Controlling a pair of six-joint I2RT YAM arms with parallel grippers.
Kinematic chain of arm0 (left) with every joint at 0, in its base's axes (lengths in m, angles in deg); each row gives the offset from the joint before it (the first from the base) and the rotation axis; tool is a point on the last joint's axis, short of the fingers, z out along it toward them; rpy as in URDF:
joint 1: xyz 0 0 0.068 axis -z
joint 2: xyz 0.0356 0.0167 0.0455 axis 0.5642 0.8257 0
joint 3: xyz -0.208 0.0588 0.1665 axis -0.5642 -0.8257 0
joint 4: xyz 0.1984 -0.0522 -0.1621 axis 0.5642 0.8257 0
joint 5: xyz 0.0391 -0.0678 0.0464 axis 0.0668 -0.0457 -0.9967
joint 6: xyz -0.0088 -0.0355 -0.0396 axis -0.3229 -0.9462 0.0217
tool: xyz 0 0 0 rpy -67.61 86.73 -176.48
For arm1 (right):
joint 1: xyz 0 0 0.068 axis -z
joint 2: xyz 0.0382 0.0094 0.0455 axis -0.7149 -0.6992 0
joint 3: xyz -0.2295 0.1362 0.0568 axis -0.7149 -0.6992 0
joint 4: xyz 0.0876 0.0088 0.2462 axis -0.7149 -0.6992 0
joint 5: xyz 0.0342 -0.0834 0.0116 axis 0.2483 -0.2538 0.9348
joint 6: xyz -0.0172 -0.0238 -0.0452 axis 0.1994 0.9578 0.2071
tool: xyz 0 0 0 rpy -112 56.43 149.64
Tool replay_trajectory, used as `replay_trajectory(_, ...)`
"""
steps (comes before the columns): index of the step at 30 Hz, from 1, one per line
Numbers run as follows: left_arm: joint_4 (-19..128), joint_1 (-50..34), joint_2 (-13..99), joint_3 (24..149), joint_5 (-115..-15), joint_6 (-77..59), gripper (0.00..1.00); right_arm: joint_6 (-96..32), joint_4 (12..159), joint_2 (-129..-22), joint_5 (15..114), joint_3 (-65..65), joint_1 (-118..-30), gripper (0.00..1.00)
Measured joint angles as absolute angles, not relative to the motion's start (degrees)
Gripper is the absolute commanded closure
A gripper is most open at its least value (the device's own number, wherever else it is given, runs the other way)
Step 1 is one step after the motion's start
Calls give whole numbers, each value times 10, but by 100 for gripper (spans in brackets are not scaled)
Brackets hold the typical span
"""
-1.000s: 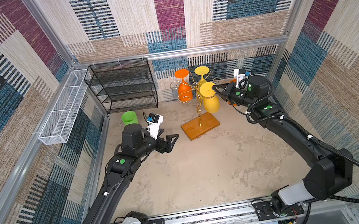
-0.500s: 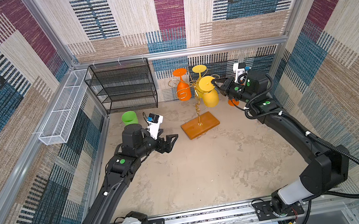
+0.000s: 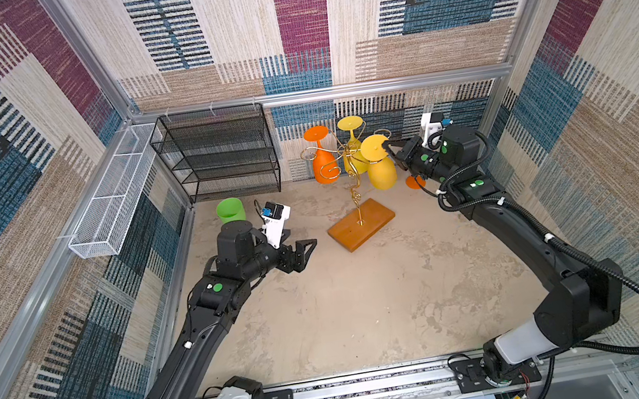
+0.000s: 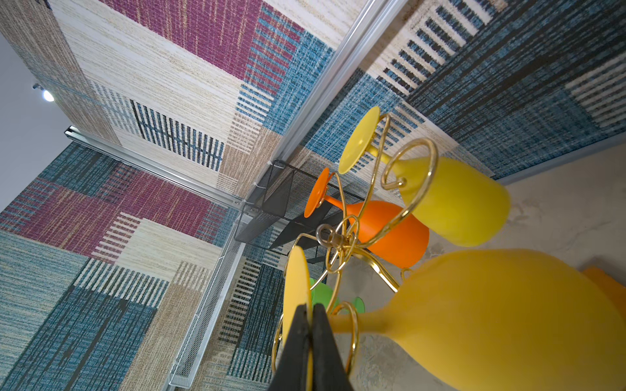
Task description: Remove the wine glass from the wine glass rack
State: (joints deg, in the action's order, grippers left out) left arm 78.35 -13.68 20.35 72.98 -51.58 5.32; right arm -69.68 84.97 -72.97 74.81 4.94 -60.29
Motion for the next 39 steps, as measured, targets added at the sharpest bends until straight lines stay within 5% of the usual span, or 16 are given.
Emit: replay_trajectory(39, 783, -137, 205, 730, -515, 53, 11, -695, 846, -679, 752, -7, -630, 100)
